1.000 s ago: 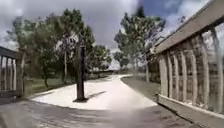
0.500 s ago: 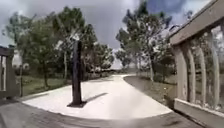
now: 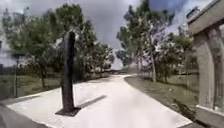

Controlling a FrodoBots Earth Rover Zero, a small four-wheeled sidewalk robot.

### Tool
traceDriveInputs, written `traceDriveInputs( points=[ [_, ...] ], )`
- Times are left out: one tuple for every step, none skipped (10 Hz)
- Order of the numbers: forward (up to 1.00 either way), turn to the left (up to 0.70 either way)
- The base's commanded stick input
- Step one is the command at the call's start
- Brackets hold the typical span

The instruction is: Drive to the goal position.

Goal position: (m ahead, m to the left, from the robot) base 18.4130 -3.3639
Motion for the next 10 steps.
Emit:
traceDriveInputs(
  points=[
    [0.69, 0.01],
    [0.69, 0.01],
    [0.69, 0.01],
    [0.69, 0.01],
    [0.69, 0.01],
    [0.69, 0.01],
    [0.69, 0.01],
    [0.69, 0.01],
    [0.69, 0.01],
    [0.69, 0.01]
  ],
)
